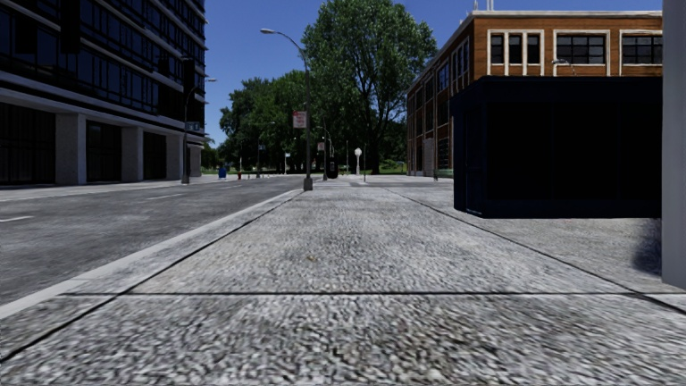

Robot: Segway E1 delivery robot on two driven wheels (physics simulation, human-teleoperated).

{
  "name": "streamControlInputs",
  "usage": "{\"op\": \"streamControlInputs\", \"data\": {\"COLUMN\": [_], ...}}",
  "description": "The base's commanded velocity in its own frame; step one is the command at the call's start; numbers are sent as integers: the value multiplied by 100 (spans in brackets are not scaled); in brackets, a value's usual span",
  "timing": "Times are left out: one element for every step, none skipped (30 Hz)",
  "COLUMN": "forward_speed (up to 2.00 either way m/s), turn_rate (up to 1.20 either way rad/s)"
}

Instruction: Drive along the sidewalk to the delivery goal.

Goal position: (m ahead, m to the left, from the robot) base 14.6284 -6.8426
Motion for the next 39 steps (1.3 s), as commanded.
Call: {"op": "streamControlInputs", "data": {"forward_speed": [200, 200, 200, 200, 200, 200, 200, 200, 200, 200, 200, 200, 200, 200, 200, 200, 200, 200, 200, 200, 200, 200, 200, 200, 200, 200, 200, 200, 200, 200, 200, 200, 200, 200, 200, 200, 200, 200, 200], "turn_rate": [0, 0, 0, 0, 0, 0, 0, 0, 0, 0, 0, 0, 0, 0, 0, 0, 0, 0, 0, 0, 0, 0, 0, 0, 0, 0, 0, 0, 0, 0, 0, 0, 0, 0, 0, 0, 0, 0, 0]}}
